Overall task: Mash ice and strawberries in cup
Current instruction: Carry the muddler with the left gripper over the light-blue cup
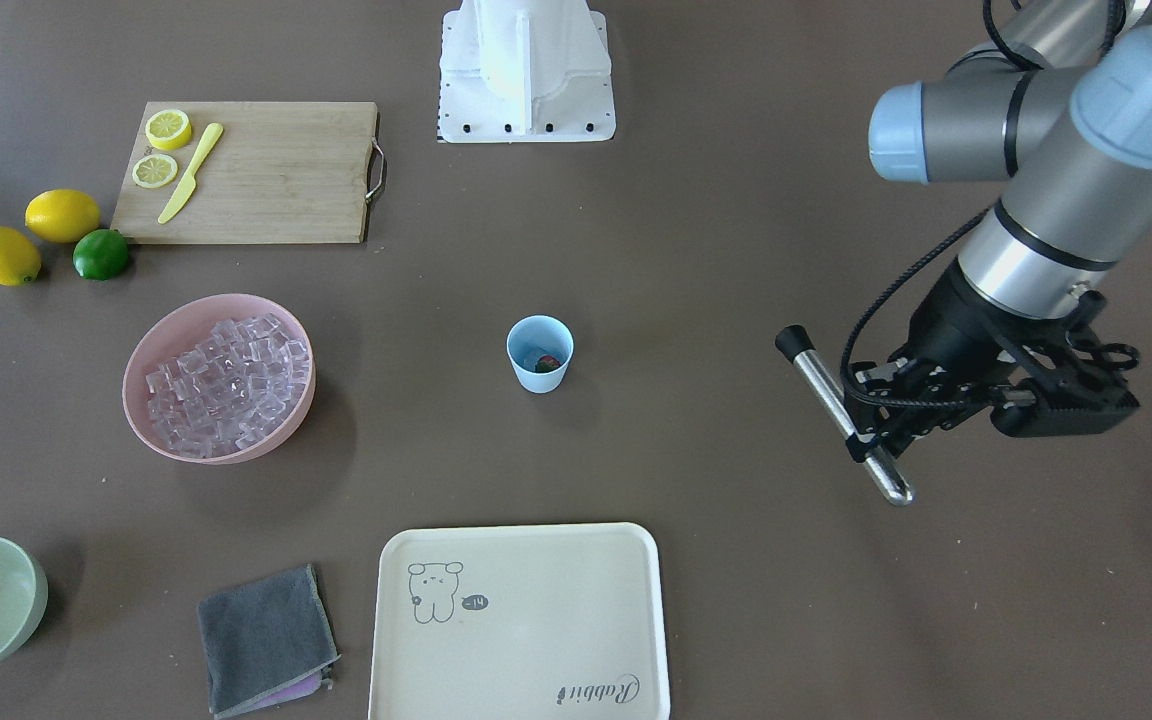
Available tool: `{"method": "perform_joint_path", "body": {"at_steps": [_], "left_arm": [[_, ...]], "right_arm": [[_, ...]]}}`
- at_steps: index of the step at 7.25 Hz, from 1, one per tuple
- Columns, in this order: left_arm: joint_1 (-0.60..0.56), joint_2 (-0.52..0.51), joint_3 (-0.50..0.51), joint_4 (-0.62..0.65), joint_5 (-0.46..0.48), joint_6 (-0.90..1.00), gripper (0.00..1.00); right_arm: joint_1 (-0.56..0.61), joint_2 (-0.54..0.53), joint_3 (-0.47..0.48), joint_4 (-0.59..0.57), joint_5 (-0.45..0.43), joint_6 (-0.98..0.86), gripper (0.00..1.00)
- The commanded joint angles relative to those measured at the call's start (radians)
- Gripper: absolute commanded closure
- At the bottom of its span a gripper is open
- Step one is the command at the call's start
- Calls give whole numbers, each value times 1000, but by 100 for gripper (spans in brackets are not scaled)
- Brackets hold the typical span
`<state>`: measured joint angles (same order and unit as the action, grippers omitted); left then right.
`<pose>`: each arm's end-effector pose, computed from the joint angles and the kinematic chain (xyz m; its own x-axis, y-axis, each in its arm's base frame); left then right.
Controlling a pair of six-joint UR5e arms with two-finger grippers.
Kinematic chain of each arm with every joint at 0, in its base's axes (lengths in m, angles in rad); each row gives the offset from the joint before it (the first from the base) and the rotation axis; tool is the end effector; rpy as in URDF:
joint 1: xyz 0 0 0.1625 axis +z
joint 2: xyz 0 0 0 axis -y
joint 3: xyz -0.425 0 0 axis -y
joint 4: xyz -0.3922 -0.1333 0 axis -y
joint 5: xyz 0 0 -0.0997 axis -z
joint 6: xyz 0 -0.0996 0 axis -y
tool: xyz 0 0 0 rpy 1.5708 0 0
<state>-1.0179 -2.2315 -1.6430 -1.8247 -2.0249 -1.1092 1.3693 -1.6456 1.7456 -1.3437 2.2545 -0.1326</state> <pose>0.2819 -0.6274 0.2018 0.5143 -0.0712 -0.8547 0.3837 0.9104 0.1550 -0.0266 -0.4821 0.5882 0.6876 -0.4736 0.5504 0.2829 0.8729 0.3976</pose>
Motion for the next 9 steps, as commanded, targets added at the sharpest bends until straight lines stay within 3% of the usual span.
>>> {"method": "perform_joint_path", "body": {"at_steps": [1,2,5,8,9], "left_arm": [[149,-16,-133,-25,296,-151,100],[213,-25,-155,-25,418,-165,100],[457,-28,-187,-100,896,-188,100],[533,-22,-214,-102,1078,-181,100],[542,-2,-212,-102,1081,-179,100]], "right_arm": [[-1,0,0,-37,5,-1,1],[-1,-3,0,-43,8,-1,1],[-6,-8,-1,-58,8,-1,1],[-9,0,-3,-72,5,1,1],[-10,0,-5,-75,5,1,1]]}}
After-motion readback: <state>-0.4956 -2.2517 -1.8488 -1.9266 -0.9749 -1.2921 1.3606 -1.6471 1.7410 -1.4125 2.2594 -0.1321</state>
